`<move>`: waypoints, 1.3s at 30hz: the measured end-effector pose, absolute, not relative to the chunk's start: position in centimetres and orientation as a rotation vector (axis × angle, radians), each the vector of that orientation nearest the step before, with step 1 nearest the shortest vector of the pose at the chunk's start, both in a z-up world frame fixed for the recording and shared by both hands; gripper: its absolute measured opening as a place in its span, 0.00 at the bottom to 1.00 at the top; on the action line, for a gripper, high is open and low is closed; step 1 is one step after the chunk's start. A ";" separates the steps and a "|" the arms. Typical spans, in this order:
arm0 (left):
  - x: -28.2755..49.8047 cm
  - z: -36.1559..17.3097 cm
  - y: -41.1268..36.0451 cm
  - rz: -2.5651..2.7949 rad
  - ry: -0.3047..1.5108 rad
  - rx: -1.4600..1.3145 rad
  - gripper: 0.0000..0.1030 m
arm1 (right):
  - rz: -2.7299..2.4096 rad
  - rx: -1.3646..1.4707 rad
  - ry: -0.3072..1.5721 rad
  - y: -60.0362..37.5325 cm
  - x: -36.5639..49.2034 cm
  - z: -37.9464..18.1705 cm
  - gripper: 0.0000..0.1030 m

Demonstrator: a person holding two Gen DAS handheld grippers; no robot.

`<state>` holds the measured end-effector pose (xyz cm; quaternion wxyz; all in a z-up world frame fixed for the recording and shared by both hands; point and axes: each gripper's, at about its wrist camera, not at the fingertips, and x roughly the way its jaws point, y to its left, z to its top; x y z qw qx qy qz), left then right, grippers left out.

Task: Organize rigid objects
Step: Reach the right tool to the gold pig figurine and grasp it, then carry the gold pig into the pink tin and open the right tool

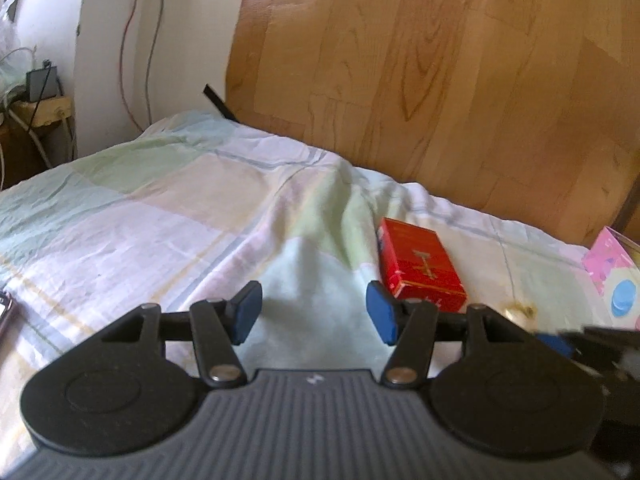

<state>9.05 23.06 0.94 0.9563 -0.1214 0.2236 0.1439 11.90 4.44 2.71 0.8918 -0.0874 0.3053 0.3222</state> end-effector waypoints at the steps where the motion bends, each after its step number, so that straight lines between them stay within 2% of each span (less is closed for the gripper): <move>1: 9.0 1.0 22.9 0.281 0.449 -0.237 0.58 | 0.670 -0.179 0.636 3.6 11.1 2.7 0.43; 9: 9.1 1.1 19.4 0.108 0.452 -0.085 0.58 | 0.613 -0.122 0.652 -8.3 4.1 3.1 0.43; 15: 7.9 1.7 10.6 -0.274 0.547 -0.115 0.58 | 0.454 -0.062 0.629 -15.6 0.8 3.2 0.43; 20: 7.2 2.5 3.0 -0.545 0.626 -0.107 0.61 | 0.423 -0.002 0.612 -18.1 0.3 2.9 0.46; 26: 7.3 1.7 -1.4 -0.616 0.723 0.010 0.60 | 0.448 0.009 0.591 -18.9 0.1 2.6 0.53; 31: 7.3 0.5 -2.3 -0.607 0.779 0.063 0.56 | 0.471 0.059 0.594 -19.3 0.3 2.5 0.56; 32: 7.4 0.6 -2.3 -0.615 0.787 0.058 0.49 | 0.477 0.068 0.593 -19.3 0.3 2.4 0.56; 34: 7.5 0.7 -2.4 -0.636 0.804 0.036 0.43 | 0.482 0.085 0.593 -19.5 0.2 2.4 0.57; 35: 7.5 0.7 -2.5 -0.634 0.807 0.034 0.43 | 0.483 0.091 0.592 -19.6 0.2 2.4 0.56; 37: 7.5 0.7 -2.8 -0.630 0.804 0.037 0.42 | 0.470 0.108 0.587 -19.9 0.2 2.4 0.47; 39: 7.2 1.5 -3.2 -0.627 0.788 0.038 0.42 | 0.468 0.134 0.560 -20.4 0.0 2.5 0.46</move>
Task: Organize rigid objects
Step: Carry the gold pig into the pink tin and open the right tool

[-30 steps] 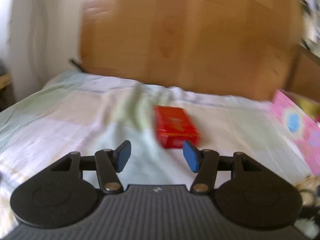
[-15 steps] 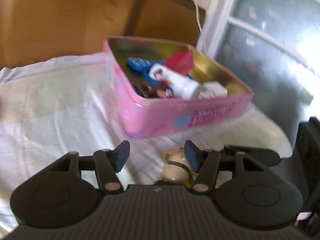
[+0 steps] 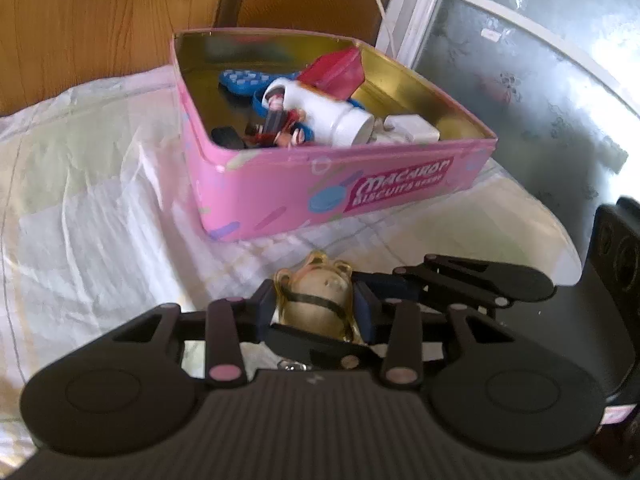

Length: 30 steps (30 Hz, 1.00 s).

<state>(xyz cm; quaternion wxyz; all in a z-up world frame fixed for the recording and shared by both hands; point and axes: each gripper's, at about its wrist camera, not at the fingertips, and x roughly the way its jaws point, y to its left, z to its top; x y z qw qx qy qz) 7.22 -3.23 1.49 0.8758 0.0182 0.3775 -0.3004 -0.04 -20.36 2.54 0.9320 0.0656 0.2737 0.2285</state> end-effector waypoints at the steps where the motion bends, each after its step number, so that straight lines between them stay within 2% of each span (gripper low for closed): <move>1: 7.0 2.1 -3.5 -0.631 0.766 0.048 0.42 | 0.464 0.135 0.527 -20.5 -0.4 2.8 0.46; 8: 7.2 7.1 -5.3 -0.669 0.580 0.087 0.42 | 0.408 0.118 0.284 -22.2 -1.0 6.5 0.43; 10: 8.5 7.8 -6.0 -0.667 0.563 0.075 0.43 | 0.373 0.116 0.265 -22.9 0.3 7.4 0.39; 15: 13.3 7.1 -8.5 -0.620 0.586 0.049 0.44 | 0.317 0.127 0.313 -24.3 5.6 7.7 0.39; 17: 15.3 6.1 -9.5 -0.539 0.593 0.065 0.59 | 0.220 0.055 0.346 -23.9 8.0 7.2 0.45; 18: 15.9 6.0 -9.7 -0.491 0.594 0.071 0.61 | 0.151 0.009 0.351 -23.8 9.0 6.6 0.58; 19: 16.8 5.7 -10.0 -0.451 0.604 0.079 0.67 | 0.128 0.000 0.347 -23.9 9.6 6.3 0.65; 30: 14.4 8.4 -8.5 -0.333 0.494 0.031 0.67 | 0.099 0.101 0.331 -25.5 8.9 6.7 0.66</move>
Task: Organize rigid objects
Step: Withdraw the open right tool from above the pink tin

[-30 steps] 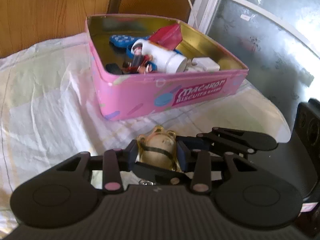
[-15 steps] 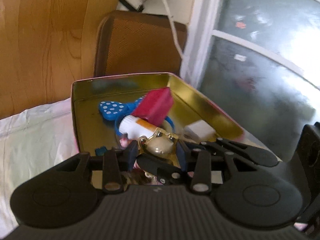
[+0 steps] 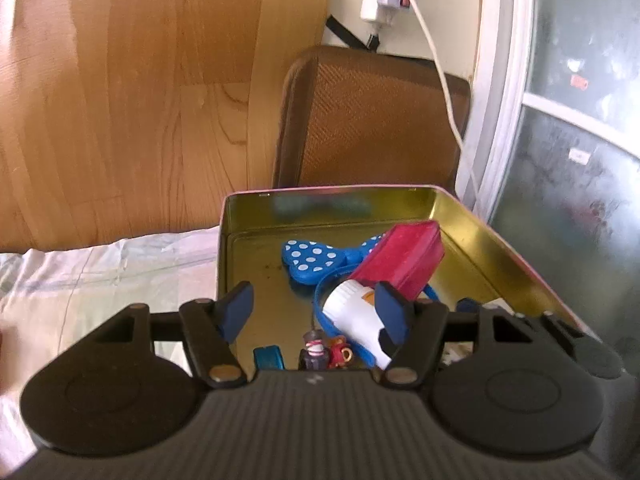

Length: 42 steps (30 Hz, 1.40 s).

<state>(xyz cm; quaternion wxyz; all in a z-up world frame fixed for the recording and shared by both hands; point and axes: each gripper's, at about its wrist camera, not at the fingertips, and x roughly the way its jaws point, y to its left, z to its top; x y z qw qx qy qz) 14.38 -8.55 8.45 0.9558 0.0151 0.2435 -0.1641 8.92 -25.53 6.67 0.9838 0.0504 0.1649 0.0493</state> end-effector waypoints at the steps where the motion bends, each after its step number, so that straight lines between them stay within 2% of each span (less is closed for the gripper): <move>1: 13.8 8.5 -8.5 -0.325 0.486 0.040 0.67 | 0.102 0.110 0.338 -25.6 9.0 6.8 0.67; 11: 11.3 8.2 -6.3 -0.249 0.437 0.091 0.67 | 0.090 0.097 0.383 -24.5 8.4 7.3 0.69; 16: 10.1 7.9 -4.8 -0.216 0.417 0.103 0.67 | 0.090 0.065 0.380 -23.5 7.7 7.8 0.74; 30: 7.3 6.5 -0.8 -0.118 0.379 0.135 0.67 | 0.080 0.000 0.371 -20.6 5.3 7.9 0.76; 42: 6.8 2.8 0.5 -0.067 0.457 0.108 0.69 | 0.061 -0.017 0.390 -19.9 3.0 6.9 0.80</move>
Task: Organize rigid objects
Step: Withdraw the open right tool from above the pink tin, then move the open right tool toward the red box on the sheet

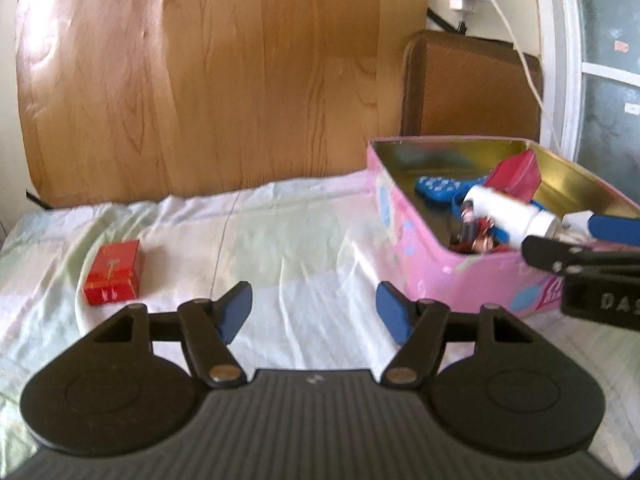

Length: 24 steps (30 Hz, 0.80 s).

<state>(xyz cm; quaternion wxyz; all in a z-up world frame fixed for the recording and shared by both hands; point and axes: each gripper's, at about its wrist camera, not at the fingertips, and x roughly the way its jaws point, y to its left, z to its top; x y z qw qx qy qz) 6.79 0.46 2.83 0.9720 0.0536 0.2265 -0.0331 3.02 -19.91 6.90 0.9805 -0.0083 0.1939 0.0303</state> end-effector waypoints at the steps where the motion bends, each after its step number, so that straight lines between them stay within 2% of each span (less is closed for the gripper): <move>1: 6.9 2.5 0.5 -0.064 0.468 0.103 0.69 | 0.058 -0.018 0.393 -19.9 3.0 6.8 0.81; 12: 7.7 -0.1 1.2 0.001 0.535 0.117 0.69 | 0.051 -0.054 0.394 -19.1 2.9 6.3 0.87; 24: 7.7 -0.2 1.3 -0.006 0.545 0.112 0.69 | 0.060 -0.081 0.393 -18.7 3.0 6.1 0.90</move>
